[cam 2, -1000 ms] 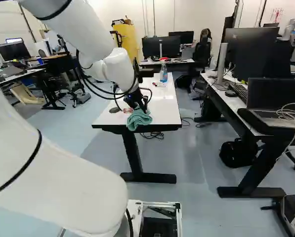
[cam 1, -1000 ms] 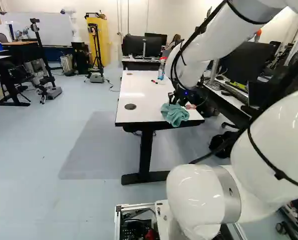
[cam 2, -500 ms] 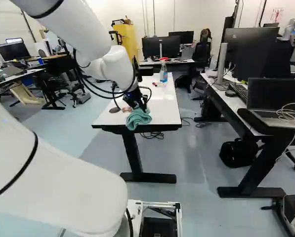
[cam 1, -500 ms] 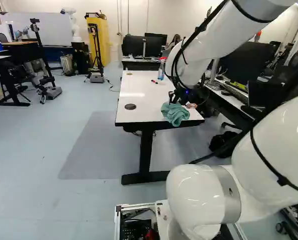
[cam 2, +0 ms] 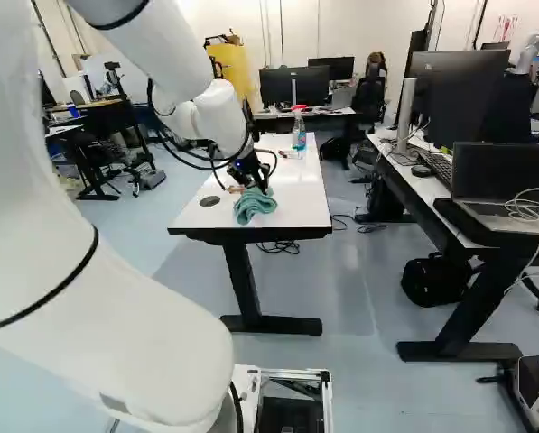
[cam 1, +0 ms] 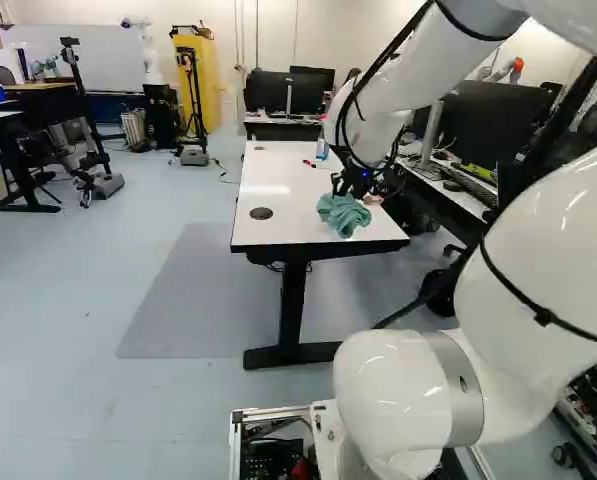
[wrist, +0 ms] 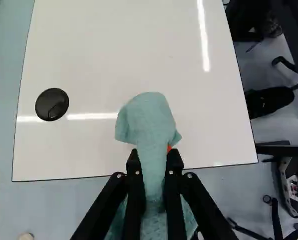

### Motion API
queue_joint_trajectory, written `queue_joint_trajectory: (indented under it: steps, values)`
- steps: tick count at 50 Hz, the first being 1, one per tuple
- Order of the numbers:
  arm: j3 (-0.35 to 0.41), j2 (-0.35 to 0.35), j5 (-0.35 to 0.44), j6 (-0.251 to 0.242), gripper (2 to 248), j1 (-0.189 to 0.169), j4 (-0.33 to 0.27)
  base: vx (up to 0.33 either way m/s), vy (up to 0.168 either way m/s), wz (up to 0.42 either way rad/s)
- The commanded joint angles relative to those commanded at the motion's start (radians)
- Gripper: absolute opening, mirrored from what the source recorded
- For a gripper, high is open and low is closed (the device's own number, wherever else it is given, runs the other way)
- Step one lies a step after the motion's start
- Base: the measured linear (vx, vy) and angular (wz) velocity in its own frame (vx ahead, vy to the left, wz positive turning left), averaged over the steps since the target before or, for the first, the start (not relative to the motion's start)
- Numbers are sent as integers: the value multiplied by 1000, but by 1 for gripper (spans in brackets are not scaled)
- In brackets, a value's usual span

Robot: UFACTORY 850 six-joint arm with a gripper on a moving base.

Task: Clean the table with the green towel

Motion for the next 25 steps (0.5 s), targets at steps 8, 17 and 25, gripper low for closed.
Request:
queue_joint_trajectory:
  steps: [8, 17, 25]
  values:
    - [-44, -56, 42, 0, 47, 1, 0, 0, 0, 0]
    - [-65, -99, 105, 0, 47, -12, 0, 0, 0, 0]
    - [-39, -94, 171, 0, 47, -18, 0, 0, 0, 0]
